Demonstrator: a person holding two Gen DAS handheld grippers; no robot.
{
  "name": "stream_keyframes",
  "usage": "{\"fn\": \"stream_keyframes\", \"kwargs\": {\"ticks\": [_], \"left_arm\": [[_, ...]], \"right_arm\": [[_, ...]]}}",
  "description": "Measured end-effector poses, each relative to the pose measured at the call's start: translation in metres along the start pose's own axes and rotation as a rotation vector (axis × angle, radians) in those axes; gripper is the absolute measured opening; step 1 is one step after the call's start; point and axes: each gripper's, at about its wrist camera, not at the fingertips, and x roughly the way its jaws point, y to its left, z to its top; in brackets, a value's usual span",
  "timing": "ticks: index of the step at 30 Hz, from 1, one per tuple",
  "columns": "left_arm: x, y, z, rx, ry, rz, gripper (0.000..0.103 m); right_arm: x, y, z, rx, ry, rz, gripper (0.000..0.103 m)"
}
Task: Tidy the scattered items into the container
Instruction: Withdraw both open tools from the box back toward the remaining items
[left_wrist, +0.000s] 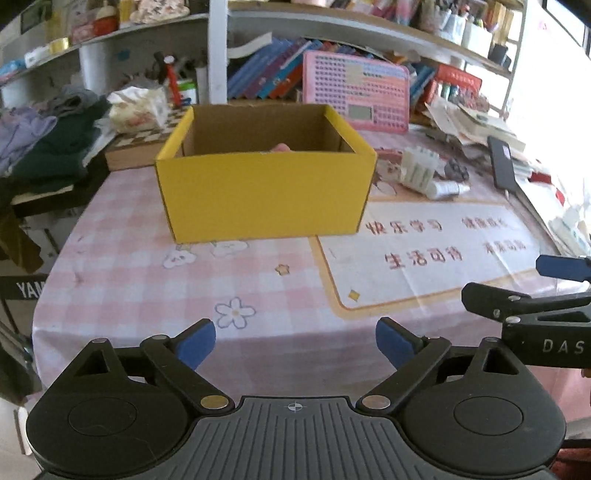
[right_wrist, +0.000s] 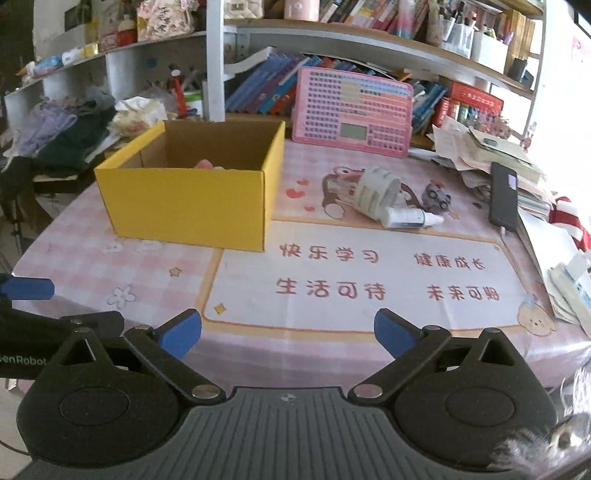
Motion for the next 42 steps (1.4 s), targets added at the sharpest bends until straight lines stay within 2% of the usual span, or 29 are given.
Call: {"fn": "stream_keyframes", "kwargs": {"ticks": [4, 21, 30, 42], "left_arm": [[0.009, -0.007, -0.002, 0.023, 0.044, -0.019, 0.096], [0.042, -0.056, 0.02, 0.097, 0.064, -0.095, 0.096], [0.066, -0.097, 0.045, 0.164, 0.051, -0.11, 0.096], [0.106, -0.163, 0.089, 0.217, -0.008, -0.132, 0.096]], "right_arm": [[0.001, -0.005, -0.004, 0.006, 0.023, -0.028, 0.102], [0.016, -0.059, -0.006, 0.085, 0.066, -0.12, 0.103], [0.037, -0.103, 0.007, 0.11, 0.06, -0.162, 0.103], [0.076, -0.177, 0.042, 0.12, 0.03, -0.134, 0.103]]}}
